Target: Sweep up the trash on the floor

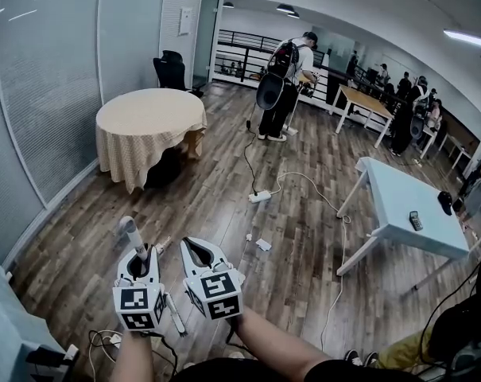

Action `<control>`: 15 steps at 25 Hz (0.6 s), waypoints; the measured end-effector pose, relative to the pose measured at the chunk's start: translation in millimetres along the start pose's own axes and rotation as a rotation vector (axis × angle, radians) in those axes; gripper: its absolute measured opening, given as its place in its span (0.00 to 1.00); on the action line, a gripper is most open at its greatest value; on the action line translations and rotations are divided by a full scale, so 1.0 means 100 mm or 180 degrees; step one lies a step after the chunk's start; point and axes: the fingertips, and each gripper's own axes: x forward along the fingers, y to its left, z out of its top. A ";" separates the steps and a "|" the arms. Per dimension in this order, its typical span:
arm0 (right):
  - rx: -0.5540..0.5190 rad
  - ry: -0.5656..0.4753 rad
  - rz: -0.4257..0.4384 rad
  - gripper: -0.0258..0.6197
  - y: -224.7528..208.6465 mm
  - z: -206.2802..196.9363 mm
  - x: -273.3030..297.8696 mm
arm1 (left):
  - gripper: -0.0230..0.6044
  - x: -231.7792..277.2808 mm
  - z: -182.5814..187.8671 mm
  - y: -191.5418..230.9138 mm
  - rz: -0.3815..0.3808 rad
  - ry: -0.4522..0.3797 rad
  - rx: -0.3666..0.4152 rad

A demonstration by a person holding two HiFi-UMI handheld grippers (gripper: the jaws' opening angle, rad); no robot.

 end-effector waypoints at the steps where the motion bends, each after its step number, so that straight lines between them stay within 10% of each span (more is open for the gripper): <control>1: -0.0007 0.0002 0.0001 0.06 0.04 0.00 0.03 | 0.11 -0.01 0.01 0.03 -0.0012 -0.0002 -0.0002; 15: 0.0174 0.0126 -0.0051 0.06 0.48 -0.21 0.34 | 0.11 -0.18 -0.29 0.73 -0.0036 0.0133 -0.0019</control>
